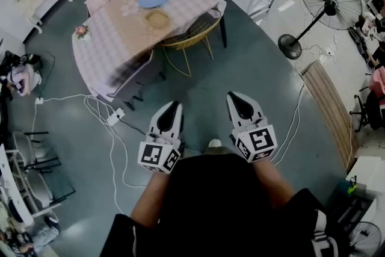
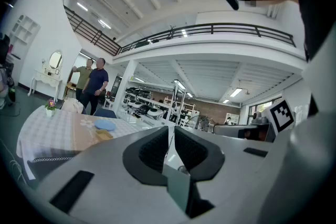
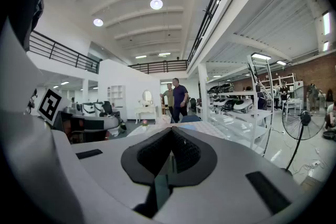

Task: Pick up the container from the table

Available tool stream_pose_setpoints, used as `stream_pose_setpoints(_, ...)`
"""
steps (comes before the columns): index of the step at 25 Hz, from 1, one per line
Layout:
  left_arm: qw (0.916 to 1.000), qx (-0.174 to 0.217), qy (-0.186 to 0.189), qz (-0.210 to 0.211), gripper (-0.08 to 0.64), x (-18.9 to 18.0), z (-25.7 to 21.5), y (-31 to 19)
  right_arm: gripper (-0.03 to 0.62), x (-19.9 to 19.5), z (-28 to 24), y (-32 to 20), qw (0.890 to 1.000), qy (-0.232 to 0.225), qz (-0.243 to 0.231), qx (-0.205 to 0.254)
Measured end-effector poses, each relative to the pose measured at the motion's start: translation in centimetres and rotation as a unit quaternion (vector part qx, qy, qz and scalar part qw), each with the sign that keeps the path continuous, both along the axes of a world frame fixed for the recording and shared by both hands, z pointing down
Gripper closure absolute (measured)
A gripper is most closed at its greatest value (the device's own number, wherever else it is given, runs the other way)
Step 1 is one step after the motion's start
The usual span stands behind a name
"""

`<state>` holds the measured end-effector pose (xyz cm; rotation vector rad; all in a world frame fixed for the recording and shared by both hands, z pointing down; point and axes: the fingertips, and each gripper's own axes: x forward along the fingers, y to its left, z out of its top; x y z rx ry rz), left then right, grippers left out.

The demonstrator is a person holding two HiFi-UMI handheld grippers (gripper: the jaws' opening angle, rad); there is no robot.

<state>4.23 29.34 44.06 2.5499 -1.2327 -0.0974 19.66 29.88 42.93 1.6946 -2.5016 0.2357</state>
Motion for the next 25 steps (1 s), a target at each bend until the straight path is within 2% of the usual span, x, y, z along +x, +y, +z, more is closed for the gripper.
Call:
stream_pose_setpoints(3, 1.0, 0.001, 0.0, -0.003, 0.523, 0.1, -0.1, 0.2, 0.594, 0.6, 0.2, 0.2, 1.0, -0.002, 0.007, -0.003)
stream_pose_setpoints(7, 1.0, 0.005, 0.006, -0.003, 0.523, 0.6, -0.4, 0.5, 0.594, 1.3, 0.7, 0.3, 1.0, 0.021, 0.0, -0.003)
stream_pose_setpoints(15, 0.9999, -0.01, 0.006, 0.001, 0.523, 1.4, 0.8, 1.2, 0.589, 2.6, 1.3, 0.5, 1.0, -0.009, 0.0, -0.009)
stream_pose_setpoints(17, 0.9999, -0.014, 0.007, -0.005, 0.494, 1.3, 1.1, 0.8, 0.481, 3.1, 1.9, 0.1, 1.0, -0.016, 0.001, -0.021)
stream_pose_setpoints(19, 0.9997, -0.013, 0.006, -0.02, 0.434, 0.9, 1.3, 0.3, 0.426, 3.6, 2.6, -0.1, 0.999, -0.025, -0.002, -0.035)
stream_pose_setpoints(22, 0.9992, -0.005, 0.006, -0.04, 0.416, 0.7, 1.0, -0.1, 0.422, 4.3, 3.3, -0.2, 0.998, -0.038, -0.009, -0.051)
stream_pose_setpoints(25, 0.9991, -0.009, 0.004, -0.042, 0.416, 1.5, 1.3, 0.0, 0.422, 5.2, 3.8, 0.1, 0.997, -0.041, -0.012, -0.063)
